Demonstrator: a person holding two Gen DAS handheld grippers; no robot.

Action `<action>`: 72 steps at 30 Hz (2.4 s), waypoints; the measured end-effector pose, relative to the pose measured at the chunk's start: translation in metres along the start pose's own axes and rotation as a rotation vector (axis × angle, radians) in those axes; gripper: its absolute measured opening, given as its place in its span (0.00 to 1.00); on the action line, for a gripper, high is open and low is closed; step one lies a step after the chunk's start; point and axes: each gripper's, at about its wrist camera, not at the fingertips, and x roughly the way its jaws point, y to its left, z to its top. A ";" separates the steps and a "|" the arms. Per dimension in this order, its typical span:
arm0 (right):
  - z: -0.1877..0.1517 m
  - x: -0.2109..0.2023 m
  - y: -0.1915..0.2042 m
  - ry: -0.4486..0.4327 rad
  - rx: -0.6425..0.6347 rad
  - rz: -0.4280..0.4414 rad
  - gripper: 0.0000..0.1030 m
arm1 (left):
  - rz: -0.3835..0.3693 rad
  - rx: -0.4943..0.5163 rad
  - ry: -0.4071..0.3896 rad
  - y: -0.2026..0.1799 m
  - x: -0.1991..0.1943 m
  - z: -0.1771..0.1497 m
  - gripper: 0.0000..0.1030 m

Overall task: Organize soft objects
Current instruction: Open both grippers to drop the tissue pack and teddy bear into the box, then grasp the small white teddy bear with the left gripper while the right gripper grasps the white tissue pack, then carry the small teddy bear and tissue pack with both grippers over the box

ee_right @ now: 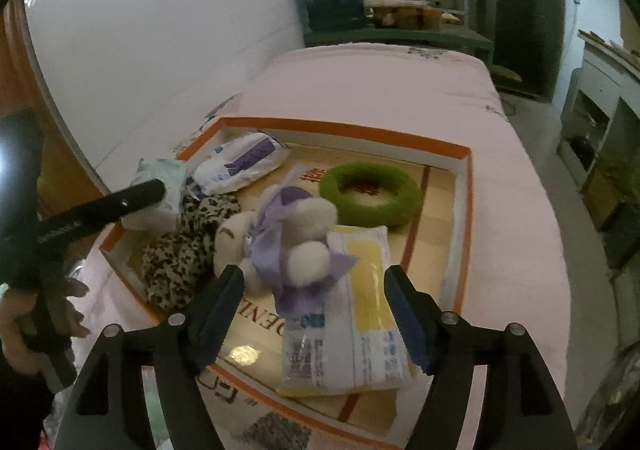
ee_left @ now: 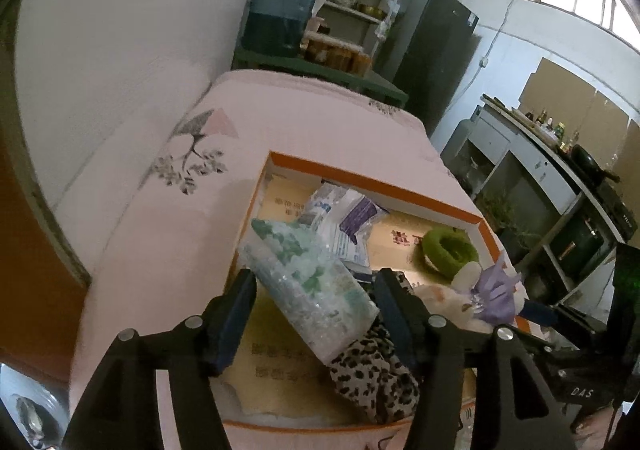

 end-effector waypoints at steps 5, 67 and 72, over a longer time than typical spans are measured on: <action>-0.006 -0.017 -0.006 -0.019 0.031 -0.005 0.72 | 0.019 0.011 -0.053 -0.001 -0.023 0.002 0.61; -0.120 -0.074 0.038 0.063 0.248 0.089 0.53 | -0.242 0.204 0.140 -0.087 -0.114 -0.195 0.29; -0.118 -0.087 0.037 0.040 0.238 0.087 0.53 | -0.246 0.216 0.111 -0.090 -0.123 -0.191 0.29</action>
